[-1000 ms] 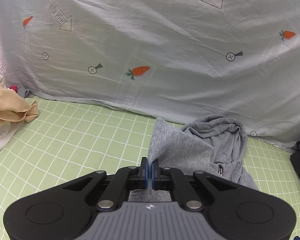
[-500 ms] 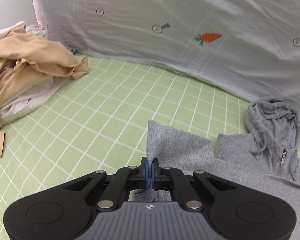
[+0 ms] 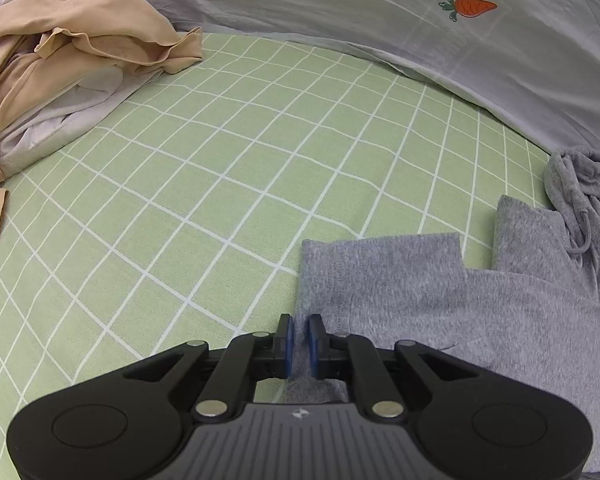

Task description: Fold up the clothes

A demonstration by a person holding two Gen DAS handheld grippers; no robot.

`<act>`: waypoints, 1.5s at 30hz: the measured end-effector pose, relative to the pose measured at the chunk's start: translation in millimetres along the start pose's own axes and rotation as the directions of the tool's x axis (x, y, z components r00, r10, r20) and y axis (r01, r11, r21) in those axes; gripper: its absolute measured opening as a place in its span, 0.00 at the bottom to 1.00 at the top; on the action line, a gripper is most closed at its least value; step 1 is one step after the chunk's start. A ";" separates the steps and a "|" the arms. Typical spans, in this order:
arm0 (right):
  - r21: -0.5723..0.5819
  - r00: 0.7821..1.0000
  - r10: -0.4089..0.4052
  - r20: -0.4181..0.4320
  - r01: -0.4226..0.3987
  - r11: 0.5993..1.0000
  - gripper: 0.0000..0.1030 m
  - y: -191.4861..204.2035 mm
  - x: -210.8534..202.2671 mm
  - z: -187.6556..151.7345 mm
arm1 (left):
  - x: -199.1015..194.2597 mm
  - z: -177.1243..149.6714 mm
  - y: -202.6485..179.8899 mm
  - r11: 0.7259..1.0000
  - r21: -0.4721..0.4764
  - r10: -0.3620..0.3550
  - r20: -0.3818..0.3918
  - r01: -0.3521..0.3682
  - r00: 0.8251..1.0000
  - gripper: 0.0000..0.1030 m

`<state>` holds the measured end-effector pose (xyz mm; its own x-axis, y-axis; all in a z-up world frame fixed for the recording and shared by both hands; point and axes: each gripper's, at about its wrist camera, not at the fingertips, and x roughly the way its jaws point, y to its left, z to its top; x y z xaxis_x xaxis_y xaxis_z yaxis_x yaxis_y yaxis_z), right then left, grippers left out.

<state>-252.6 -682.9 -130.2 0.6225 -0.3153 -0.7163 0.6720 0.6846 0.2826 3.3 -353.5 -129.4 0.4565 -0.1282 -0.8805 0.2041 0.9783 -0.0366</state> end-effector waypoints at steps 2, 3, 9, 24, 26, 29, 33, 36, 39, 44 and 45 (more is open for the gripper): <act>0.058 0.998 0.051 -0.026 -0.049 0.997 0.31 -3.0 18.2 8.2 | 0.5 0.6 -0.2 1.000 0.001 0.000 0.000 0.000 1.000 0.11; 0.082 0.998 0.061 -0.031 -0.058 0.995 0.30 -4.3 23.9 11.5 | 0.8 1.0 -0.2 1.000 0.001 0.000 0.000 0.000 1.000 0.11; 0.211 0.992 0.128 -0.013 -0.122 0.970 0.19 -23.5 46.3 31.5 | 1.4 1.9 1.4 1.000 0.004 -0.005 0.000 0.005 1.000 0.11; 0.384 0.963 0.269 -0.002 -0.248 0.889 0.10 -57.9 100.4 75.4 | 2.2 1.8 1.1 1.000 0.014 -0.013 0.004 0.013 1.000 0.11; 0.464 0.954 0.301 0.006 -0.269 0.844 0.10 -67.0 107.3 76.6 | 2.3 1.4 0.8 1.000 0.020 -0.012 0.007 0.012 1.000 0.11; 0.496 0.948 0.319 0.008 -0.281 0.821 0.10 -71.1 112.5 79.7 | 2.2 1.1 1.6 1.000 0.020 -0.016 0.009 0.016 1.000 0.11; 0.437 0.954 0.300 0.003 -0.271 0.858 0.10 -63.9 111.8 84.1 | 2.2 1.7 3.0 1.000 0.012 -0.025 0.007 0.025 1.000 0.11; 0.367 0.968 0.252 -0.005 -0.233 0.901 0.10 -54.6 107.2 87.1 | 2.2 1.5 5.2 0.999 0.002 -0.035 0.007 0.035 0.999 0.12; 0.160 0.992 0.126 0.011 -0.126 0.979 0.10 -26.9 90.6 86.2 | 2.3 1.8 7.2 0.999 -0.011 -0.046 0.006 0.046 0.999 0.12; -0.009 0.997 0.023 0.074 -0.022 1.000 0.21 -2.0 66.7 76.6 | 2.1 1.9 7.9 0.999 -0.004 -0.052 0.009 0.052 0.999 0.12; -0.018 0.997 0.027 0.075 -0.026 1.000 0.26 -1.4 64.7 75.7 | 2.0 1.8 8.0 0.999 0.000 -0.054 0.009 0.054 0.998 0.12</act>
<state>-182.9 -754.1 -128.6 0.6688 -0.3450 -0.6586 0.6483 0.7042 0.2894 7.4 -346.2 -130.6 0.4521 -0.1824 -0.8731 0.2287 0.9699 -0.0841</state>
